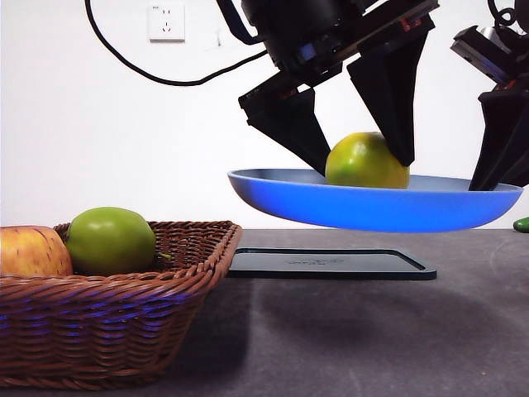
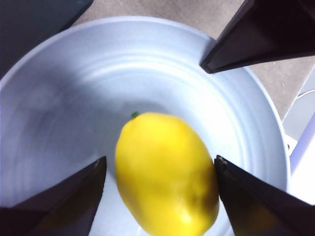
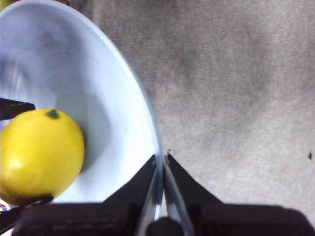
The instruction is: Take the lemon from the basket,put the lemon in the plate,hand out the plate
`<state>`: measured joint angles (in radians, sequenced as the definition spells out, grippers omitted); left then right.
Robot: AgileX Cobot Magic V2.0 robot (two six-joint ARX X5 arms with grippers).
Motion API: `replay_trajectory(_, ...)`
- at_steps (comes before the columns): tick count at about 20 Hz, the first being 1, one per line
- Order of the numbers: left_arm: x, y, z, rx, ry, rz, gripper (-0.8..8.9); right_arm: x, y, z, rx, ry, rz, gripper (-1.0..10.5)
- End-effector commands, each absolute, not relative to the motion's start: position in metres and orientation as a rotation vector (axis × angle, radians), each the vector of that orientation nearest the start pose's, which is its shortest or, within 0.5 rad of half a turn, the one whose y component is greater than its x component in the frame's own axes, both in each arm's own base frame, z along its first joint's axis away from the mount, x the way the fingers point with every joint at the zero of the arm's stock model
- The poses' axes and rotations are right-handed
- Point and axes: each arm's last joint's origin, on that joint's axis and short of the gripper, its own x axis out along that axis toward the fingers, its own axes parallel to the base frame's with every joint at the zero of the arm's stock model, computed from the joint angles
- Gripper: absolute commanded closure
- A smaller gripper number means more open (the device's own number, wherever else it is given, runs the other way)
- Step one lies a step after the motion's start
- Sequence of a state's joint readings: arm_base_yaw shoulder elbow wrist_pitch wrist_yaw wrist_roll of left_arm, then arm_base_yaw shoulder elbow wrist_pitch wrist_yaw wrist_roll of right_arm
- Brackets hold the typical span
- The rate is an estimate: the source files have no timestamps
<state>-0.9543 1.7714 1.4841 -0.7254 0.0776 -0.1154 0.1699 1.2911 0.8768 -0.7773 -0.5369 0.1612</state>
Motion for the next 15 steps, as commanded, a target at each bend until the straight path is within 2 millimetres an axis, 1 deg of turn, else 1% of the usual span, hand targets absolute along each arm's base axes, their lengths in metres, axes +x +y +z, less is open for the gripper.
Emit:
replay_trajectory(1,0.213,-0.310,0.285,0.346,0.962,-0.902,4.36,0.228,0.055,0.230,0.370,1.235,0.522,9.4)
replay_trajectory(4,0.206,-0.298,0.315,0.336,0.905,-0.884,4.37,0.229,0.054,0.230,0.364,1.237,0.485,9.4)
replay_trajectory(6,0.198,-0.283,0.341,0.339,0.865,-0.863,4.37,0.231,0.052,0.230,0.363,1.233,0.461,9.4)
replay_trajectory(8,0.186,-0.263,0.365,0.349,0.818,-0.848,4.37,0.238,0.050,0.233,0.372,1.227,0.450,9.4)
replay_trajectory(9,0.179,-0.250,0.377,0.348,0.804,-0.838,4.37,0.245,0.049,0.236,0.377,1.219,0.443,9.4)
replay_trajectory(12,0.157,-0.219,0.402,0.336,0.778,-0.830,4.37,0.268,0.049,0.242,0.381,1.206,0.430,9.4)
replay_trajectory(15,0.136,-0.188,0.421,0.305,0.748,-0.790,4.37,0.308,0.053,0.246,0.351,1.195,0.387,9.4)
